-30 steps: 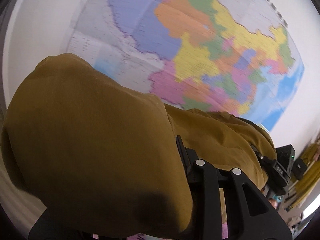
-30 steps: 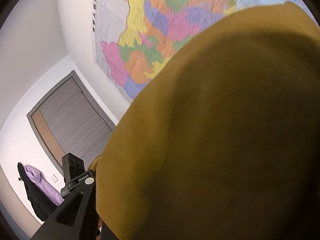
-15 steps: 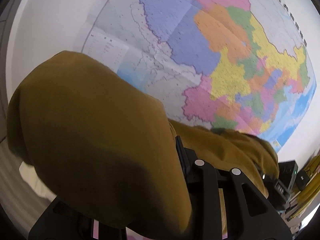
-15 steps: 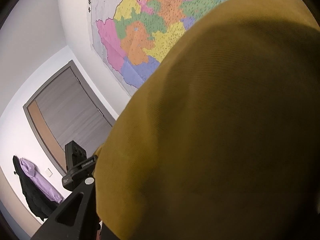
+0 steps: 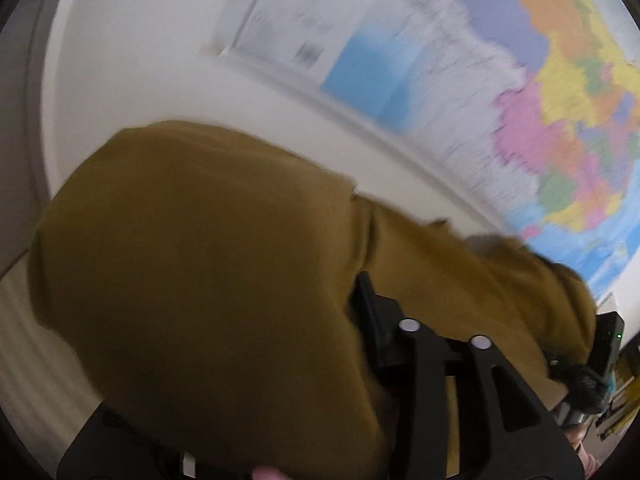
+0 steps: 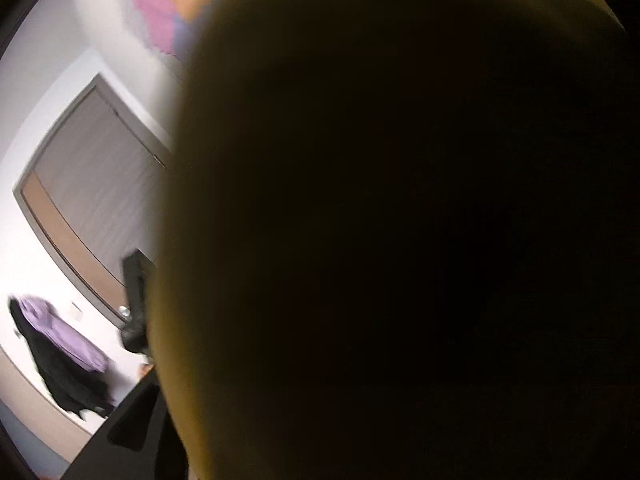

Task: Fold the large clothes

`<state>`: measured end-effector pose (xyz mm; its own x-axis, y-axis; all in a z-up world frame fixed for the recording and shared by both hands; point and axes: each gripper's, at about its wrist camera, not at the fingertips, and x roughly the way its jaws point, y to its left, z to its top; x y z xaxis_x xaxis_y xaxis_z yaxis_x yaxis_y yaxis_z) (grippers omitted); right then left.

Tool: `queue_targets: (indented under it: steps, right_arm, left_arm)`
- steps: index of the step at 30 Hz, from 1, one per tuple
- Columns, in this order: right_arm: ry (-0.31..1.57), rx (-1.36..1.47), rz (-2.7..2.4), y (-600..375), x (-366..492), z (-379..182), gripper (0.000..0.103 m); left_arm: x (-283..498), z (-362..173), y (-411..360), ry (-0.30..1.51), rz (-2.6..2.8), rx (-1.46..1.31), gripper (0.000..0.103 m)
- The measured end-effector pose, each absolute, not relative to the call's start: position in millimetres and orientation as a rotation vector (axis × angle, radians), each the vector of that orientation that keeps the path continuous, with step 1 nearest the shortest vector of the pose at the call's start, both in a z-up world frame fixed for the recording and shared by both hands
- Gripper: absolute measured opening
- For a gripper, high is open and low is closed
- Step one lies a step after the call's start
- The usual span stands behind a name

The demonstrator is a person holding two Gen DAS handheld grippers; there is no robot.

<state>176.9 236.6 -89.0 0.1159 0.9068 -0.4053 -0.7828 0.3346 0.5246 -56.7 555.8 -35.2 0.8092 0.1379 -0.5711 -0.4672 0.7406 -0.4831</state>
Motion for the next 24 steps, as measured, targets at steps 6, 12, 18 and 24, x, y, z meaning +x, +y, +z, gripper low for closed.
queue_targets:
  steps: [6,12,18,24]
  right_arm:
    - [0.84,0.219,1.283,200,165,-88,0.066]
    - [0.84,0.237,1.21,133,156,-76,0.076]
    - [0.784,0.303,1.126,86,148,-72,0.07]
    - [0.82,0.174,1.052,114,156,-86,0.017]
  left_arm:
    - [-60,-39,558,0.547,0.369,-0.692,0.051]
    - [-65,-45,554,0.576,0.433,-0.677,0.061]
    - [-70,-38,543,0.624,0.519,-0.613,0.072]
    - [-69,-44,546,0.679,0.557,-0.605,0.077]
